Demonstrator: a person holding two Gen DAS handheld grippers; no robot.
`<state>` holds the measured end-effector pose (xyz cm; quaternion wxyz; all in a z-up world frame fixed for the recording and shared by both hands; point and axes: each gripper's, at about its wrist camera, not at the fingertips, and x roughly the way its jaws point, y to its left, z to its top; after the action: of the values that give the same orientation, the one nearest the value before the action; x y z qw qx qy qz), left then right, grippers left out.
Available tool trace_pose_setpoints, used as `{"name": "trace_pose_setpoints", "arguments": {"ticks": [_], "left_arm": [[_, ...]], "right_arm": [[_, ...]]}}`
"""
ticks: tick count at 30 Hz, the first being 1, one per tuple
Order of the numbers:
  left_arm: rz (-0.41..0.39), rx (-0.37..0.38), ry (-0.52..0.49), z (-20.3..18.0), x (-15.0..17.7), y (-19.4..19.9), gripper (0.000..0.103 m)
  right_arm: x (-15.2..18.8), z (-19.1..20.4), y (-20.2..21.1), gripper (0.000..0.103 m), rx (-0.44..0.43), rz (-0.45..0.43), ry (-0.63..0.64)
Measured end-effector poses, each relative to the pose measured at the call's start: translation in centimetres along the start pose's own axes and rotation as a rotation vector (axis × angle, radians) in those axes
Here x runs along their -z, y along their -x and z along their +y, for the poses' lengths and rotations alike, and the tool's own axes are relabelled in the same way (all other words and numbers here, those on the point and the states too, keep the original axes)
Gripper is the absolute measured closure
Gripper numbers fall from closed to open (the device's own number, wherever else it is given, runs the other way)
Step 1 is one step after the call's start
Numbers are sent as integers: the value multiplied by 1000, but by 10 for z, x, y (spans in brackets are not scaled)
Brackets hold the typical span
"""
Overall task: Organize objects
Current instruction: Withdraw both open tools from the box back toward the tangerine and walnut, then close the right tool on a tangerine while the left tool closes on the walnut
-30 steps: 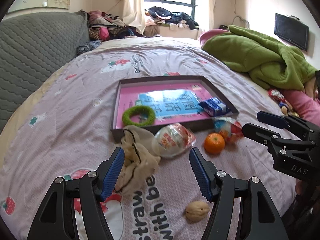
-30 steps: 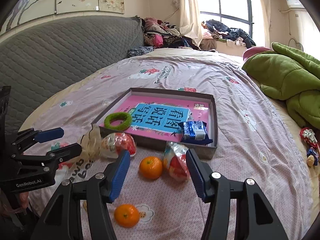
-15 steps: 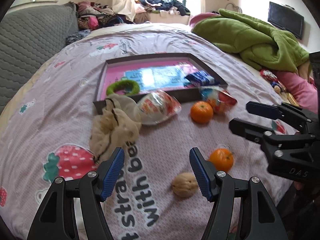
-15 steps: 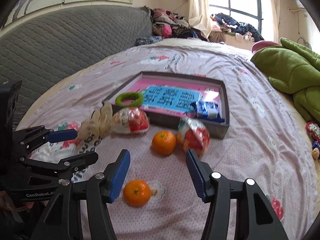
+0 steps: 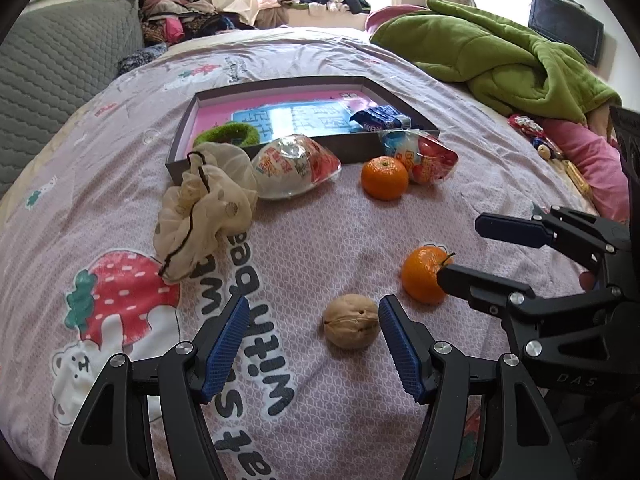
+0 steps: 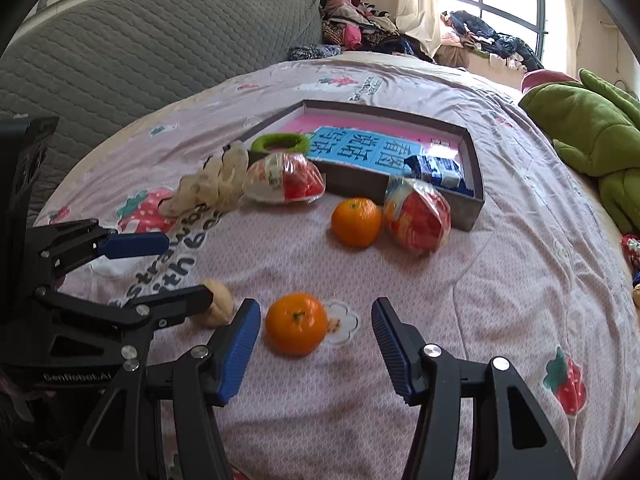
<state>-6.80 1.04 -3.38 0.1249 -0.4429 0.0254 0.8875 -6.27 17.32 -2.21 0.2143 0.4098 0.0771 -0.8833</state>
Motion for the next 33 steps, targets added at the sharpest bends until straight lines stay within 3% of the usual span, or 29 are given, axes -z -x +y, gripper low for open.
{"name": "trace_pose_setpoints", "arguments": {"ticks": [28, 33], "left_arm": [[33, -9, -1, 3, 3, -23, 34], [42, -6, -6, 4, 5, -28, 36]], "right_arm": [[10, 0, -22, 46, -41, 30, 33], [10, 3, -26, 50, -52, 33, 58]]}}
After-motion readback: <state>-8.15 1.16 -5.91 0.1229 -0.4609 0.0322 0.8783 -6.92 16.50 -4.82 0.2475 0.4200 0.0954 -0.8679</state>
